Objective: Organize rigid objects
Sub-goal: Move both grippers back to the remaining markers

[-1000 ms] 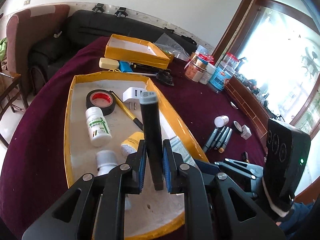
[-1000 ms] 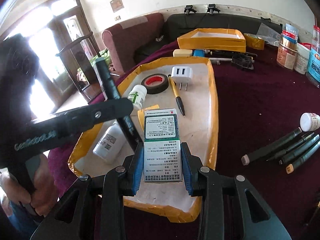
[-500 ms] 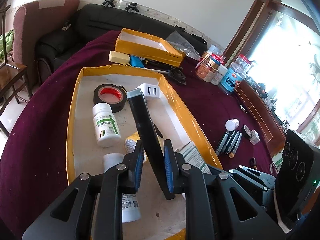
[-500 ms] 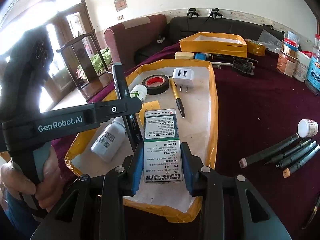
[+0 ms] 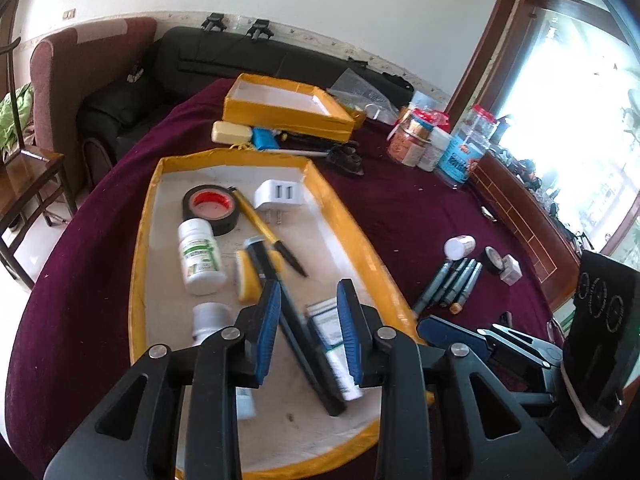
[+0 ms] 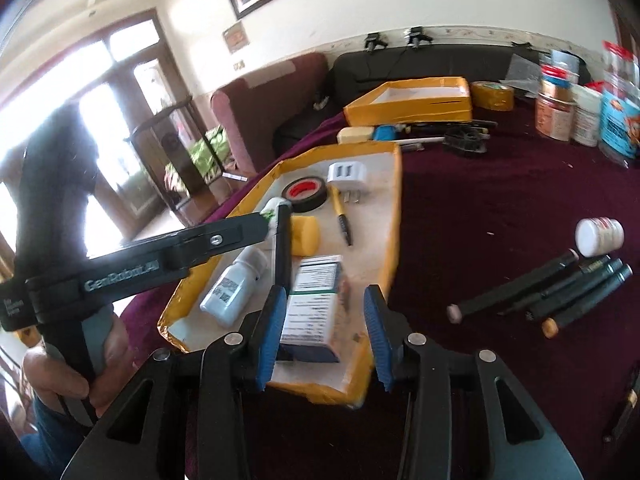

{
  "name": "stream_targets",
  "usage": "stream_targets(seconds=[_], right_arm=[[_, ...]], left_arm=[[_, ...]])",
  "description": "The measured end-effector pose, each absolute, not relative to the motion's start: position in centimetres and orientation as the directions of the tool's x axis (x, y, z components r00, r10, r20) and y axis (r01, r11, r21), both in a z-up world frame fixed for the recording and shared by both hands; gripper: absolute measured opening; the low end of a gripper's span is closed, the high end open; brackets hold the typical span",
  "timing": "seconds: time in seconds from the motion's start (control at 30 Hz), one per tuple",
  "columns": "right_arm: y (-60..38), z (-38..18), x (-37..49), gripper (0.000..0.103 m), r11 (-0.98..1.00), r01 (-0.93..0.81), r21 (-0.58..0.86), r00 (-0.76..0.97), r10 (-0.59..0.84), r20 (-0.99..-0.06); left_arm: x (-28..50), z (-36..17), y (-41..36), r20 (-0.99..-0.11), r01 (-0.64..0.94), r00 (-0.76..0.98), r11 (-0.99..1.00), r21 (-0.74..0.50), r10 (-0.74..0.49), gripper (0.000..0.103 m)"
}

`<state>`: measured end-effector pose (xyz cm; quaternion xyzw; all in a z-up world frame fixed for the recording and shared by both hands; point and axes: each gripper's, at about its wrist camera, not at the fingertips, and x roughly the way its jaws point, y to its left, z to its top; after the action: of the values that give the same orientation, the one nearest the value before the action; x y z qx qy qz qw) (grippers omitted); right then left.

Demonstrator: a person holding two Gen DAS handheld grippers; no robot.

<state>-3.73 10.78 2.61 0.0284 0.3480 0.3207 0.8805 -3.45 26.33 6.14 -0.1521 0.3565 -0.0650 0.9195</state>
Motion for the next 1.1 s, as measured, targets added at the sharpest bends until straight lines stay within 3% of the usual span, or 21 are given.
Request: stream_targets(seconds=[0.07, 0.2, 0.3, 0.4, 0.67, 0.8, 1.1], right_arm=[[9.2, 2.5, -3.6, 0.036, 0.803, -0.516, 0.298, 0.567, 0.581, -0.584], [5.3, 2.4, -3.2, 0.036, 0.829, -0.444, 0.340, 0.611, 0.558, -0.561], [1.4, 2.7, -2.8, 0.037, 0.870, -0.357, 0.340, 0.683, 0.491, -0.541], [-3.2, 3.0, -2.2, 0.046, 0.907, -0.237, 0.347, 0.753, 0.397, -0.525], [-14.3, 1.0, -1.1, 0.046, 0.883, -0.010, 0.469, 0.827, 0.271, -0.493], [-16.4, -0.6, -0.3, 0.046, 0.820, 0.021, 0.572, 0.799, 0.330, -0.503], [-17.7, -2.0, -0.6, 0.046, 0.779, 0.037, 0.626, 0.770, 0.377, -0.514]], left_arm=[[-3.7, 6.5, 25.3, -0.626, 0.024, 0.744, 0.946, -0.324, -0.233, 0.028], [-4.2, 7.2, 22.0, -0.602, 0.082, 0.755, 0.947, -0.310, -0.262, 0.040], [-4.3, 7.5, 19.0, -0.602, 0.142, 0.745, 0.950, -0.276, -0.286, 0.040], [-3.5, 7.5, 15.4, -0.624, 0.204, 0.719, 0.951, -0.231, -0.306, 0.040], [2.9, 6.0, 9.0, -0.757, 0.302, 0.596, 0.948, -0.097, -0.268, 0.040], [5.7, 4.7, 6.5, -0.822, 0.341, 0.530, 0.940, -0.018, -0.208, 0.040], [9.1, 1.5, 4.6, -0.878, 0.342, 0.467, 0.937, 0.069, -0.106, 0.038]])
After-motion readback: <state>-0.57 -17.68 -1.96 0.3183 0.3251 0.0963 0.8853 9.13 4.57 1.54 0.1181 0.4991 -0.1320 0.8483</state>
